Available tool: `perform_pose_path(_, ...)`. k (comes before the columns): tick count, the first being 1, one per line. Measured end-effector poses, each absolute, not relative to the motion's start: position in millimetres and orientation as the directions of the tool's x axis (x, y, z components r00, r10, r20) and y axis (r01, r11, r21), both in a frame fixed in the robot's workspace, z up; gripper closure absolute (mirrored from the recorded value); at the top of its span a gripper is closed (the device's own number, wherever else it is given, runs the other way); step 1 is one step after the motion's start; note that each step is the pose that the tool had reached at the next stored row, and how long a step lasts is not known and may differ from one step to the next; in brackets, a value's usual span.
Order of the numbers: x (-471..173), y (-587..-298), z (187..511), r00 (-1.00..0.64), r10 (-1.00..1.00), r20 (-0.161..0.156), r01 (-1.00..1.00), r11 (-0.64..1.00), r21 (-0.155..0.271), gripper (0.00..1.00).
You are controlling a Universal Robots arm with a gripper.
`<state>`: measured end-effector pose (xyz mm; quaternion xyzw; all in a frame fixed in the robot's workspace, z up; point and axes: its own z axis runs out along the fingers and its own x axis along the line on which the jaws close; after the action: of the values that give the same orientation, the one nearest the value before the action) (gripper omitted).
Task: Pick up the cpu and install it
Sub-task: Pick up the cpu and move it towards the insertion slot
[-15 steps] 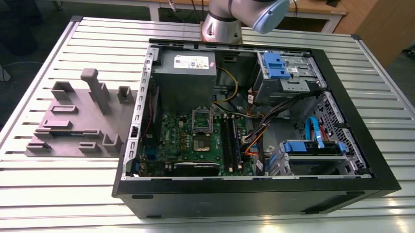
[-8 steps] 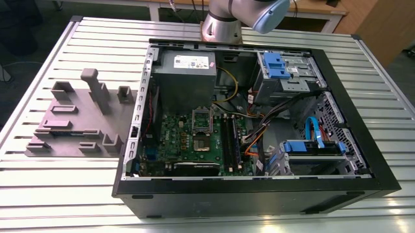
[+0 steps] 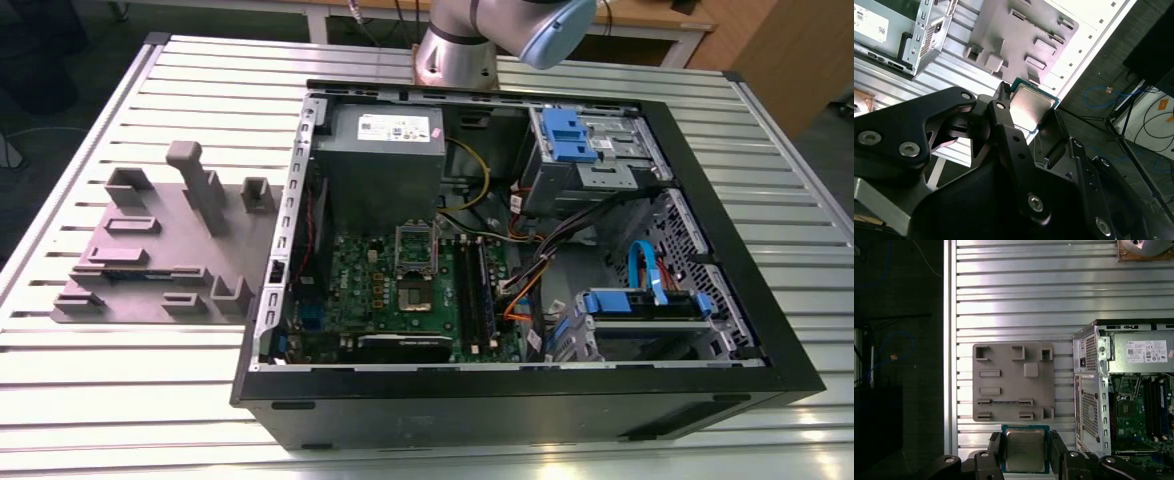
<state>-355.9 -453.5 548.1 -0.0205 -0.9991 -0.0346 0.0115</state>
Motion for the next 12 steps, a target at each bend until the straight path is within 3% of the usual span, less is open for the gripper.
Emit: perform_pose_path(12, -356, -456, 531, -0.999, 0.04, 0.024, 0.042, 0.997, 0.069, 0.53)
